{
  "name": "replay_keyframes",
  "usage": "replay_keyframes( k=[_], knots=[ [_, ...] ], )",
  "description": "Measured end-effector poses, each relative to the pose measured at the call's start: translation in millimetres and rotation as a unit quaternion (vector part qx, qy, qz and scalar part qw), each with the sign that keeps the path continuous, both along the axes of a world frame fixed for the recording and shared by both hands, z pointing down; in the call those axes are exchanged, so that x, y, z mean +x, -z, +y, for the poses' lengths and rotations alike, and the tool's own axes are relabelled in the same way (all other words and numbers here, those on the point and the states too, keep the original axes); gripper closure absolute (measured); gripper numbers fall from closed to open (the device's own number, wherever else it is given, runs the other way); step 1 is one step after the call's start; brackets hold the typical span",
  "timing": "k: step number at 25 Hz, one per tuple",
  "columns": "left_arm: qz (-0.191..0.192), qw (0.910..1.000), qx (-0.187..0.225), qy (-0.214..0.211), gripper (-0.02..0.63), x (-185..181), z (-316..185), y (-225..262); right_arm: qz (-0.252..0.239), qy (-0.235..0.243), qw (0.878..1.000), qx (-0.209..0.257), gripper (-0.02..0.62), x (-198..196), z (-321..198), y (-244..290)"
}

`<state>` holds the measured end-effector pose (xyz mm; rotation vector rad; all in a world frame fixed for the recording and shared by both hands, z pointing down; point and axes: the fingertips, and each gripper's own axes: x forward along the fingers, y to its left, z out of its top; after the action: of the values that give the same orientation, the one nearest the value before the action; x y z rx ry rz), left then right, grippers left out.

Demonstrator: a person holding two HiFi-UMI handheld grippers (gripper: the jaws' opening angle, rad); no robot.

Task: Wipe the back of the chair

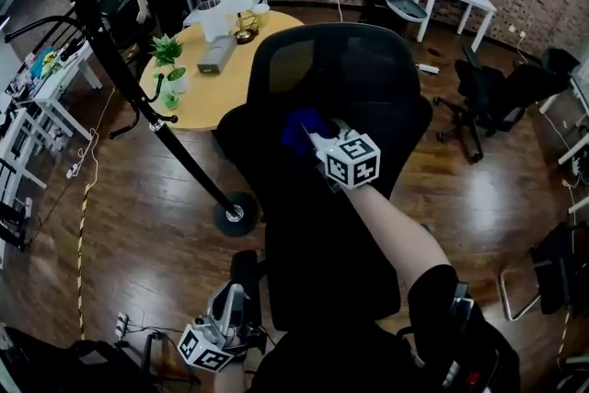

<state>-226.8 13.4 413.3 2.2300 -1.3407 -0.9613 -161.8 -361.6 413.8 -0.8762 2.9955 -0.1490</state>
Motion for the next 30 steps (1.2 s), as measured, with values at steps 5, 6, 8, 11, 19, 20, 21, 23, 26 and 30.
replay_keyframes(
  k=[5,6,8,11,19,20,21,23,26,30],
  knots=[
    [0.002,0.9983,-0.004,-0.058,0.617,33,-26,-1,-0.022,-0.126,0.992,0.001,0.557,157,-43,3],
    [0.003,0.9977,-0.004,-0.068,0.617,39,-31,-1,-0.029,-0.157,0.987,0.0,0.557,192,-50,2],
    [0.003,0.9963,-0.003,-0.086,0.617,52,-39,0,-0.042,-0.219,0.975,-0.004,0.557,259,-61,3],
    [0.0,0.9944,-0.007,-0.105,0.617,68,-47,0,-0.038,-0.258,0.966,-0.002,0.555,311,-67,3],
    [-0.008,0.994,-0.006,-0.109,0.617,80,-49,2,-0.07,-0.168,0.983,0.006,0.555,235,-8,-9],
    [-0.009,0.9948,-0.007,-0.101,0.617,75,-47,1,-0.073,-0.138,0.988,0.005,0.555,207,4,-15],
    [-0.008,0.9957,-0.01,-0.092,0.617,68,-45,-1,-0.075,-0.108,0.991,-0.001,0.556,176,15,-22],
    [-0.003,0.9973,-0.014,-0.072,0.617,54,-37,-3,-0.071,-0.044,0.996,-0.017,0.555,113,35,-37],
    [0.0,0.999,-0.017,-0.042,0.617,37,-22,-6,-0.047,0.047,0.997,-0.031,0.555,23,63,-57],
    [-0.003,0.9997,-0.024,0.006,0.617,17,2,-7,-0.017,0.124,0.992,-0.035,0.555,-72,83,-68]
  ],
)
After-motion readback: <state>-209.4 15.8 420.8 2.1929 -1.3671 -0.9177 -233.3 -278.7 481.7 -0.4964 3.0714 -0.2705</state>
